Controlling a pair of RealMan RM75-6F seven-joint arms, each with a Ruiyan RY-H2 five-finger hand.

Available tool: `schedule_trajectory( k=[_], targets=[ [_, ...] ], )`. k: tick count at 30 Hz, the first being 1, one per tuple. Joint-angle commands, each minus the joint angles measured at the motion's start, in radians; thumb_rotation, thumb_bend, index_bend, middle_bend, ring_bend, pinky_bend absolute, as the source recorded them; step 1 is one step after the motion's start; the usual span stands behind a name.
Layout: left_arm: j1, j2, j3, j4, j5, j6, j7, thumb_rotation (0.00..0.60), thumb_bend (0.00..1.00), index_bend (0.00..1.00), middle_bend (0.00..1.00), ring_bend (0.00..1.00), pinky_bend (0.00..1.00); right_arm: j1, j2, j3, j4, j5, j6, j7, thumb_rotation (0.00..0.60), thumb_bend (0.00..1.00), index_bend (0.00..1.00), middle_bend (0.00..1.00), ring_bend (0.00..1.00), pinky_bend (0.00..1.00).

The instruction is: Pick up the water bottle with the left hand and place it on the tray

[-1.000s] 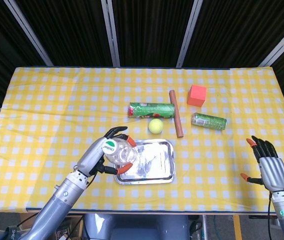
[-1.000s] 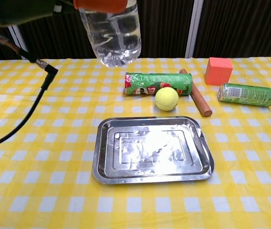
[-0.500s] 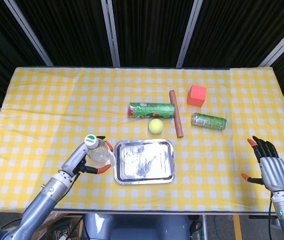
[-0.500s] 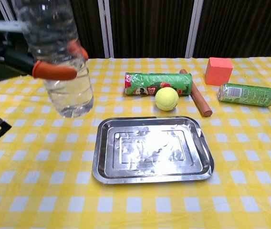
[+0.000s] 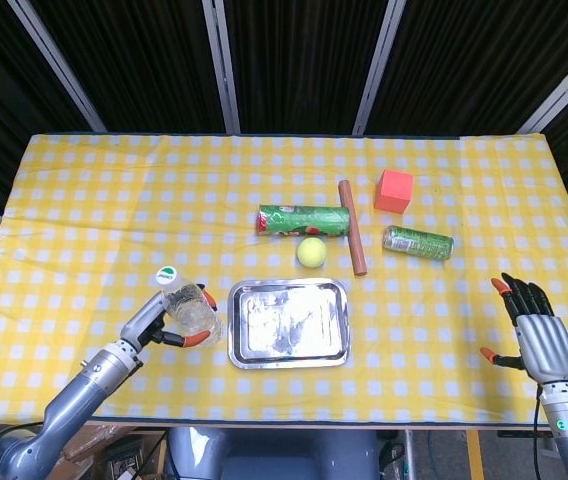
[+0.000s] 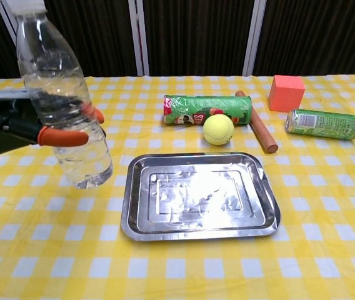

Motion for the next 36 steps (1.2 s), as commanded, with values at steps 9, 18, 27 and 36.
schedule_trajectory(
  k=[9, 18, 27, 36],
  targets=[
    [-0.152, 0.235, -0.140, -0.396, -0.294, 0.097, 0.296, 0.600, 0.44, 0.63, 0.61, 0.09, 0.05, 0.003, -0.002, 0.000, 0.000, 0.000, -0.005, -0.003, 0.600, 0.05, 0.01, 0.00, 0.00, 0.00],
    [-0.206, 0.329, -0.206, -0.397, -0.385, 0.064, 0.261, 0.600, 0.44, 0.63, 0.61, 0.09, 0.05, 0.002, 0.001, -0.001, -0.005, 0.000, -0.002, -0.001, 0.600, 0.05, 0.01, 0.00, 0.00, 0.00],
    [-0.118, 0.228, 0.007, -0.232, -0.350, 0.031, 0.243, 0.600, 0.44, 0.63, 0.61, 0.09, 0.05, -0.001, 0.002, -0.001, -0.008, -0.001, 0.002, -0.001, 0.600, 0.05, 0.01, 0.00, 0.00, 0.00],
    [-0.002, 0.069, 0.031, 0.011, -0.093, 0.127, 0.103, 0.600, 0.44, 0.63, 0.60, 0.09, 0.05, 0.005, -0.004, -0.003, -0.006, 0.002, -0.010, -0.011, 0.600, 0.05, 0.01, 0.00, 0.00, 0.00]
  ],
)
